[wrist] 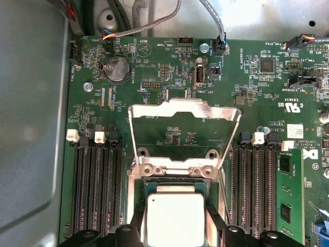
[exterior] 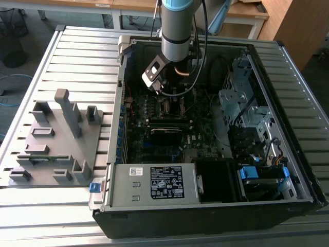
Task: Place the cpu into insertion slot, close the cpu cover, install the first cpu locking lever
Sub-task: 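Place the cpu into insertion slot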
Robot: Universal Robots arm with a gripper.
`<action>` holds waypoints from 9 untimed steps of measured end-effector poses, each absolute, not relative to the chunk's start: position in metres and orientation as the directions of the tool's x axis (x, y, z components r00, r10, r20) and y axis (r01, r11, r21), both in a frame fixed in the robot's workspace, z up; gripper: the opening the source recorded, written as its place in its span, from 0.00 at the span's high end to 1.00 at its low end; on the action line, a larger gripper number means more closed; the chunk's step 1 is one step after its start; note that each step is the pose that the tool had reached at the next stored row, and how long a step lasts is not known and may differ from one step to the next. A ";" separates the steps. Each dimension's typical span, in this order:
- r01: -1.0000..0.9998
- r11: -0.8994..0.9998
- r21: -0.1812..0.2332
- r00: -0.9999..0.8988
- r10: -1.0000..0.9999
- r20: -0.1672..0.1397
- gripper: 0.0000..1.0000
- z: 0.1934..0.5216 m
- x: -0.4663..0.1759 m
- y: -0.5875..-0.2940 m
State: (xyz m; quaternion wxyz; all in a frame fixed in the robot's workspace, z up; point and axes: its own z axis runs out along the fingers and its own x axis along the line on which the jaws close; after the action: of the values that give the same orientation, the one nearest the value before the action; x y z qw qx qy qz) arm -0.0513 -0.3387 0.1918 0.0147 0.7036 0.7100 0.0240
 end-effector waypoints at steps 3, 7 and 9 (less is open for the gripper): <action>0.998 0.008 0.055 -0.009 1.000 0.013 0.46 0.190 -0.052 -0.339; 0.998 0.008 0.055 -0.008 1.000 0.013 0.46 0.189 -0.052 -0.339; 0.998 0.008 0.055 -0.008 1.000 0.013 0.46 0.189 -0.052 -0.339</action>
State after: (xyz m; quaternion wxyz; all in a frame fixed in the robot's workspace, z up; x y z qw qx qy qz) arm -0.0518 -0.3387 0.1889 0.0147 0.7040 0.7097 0.0239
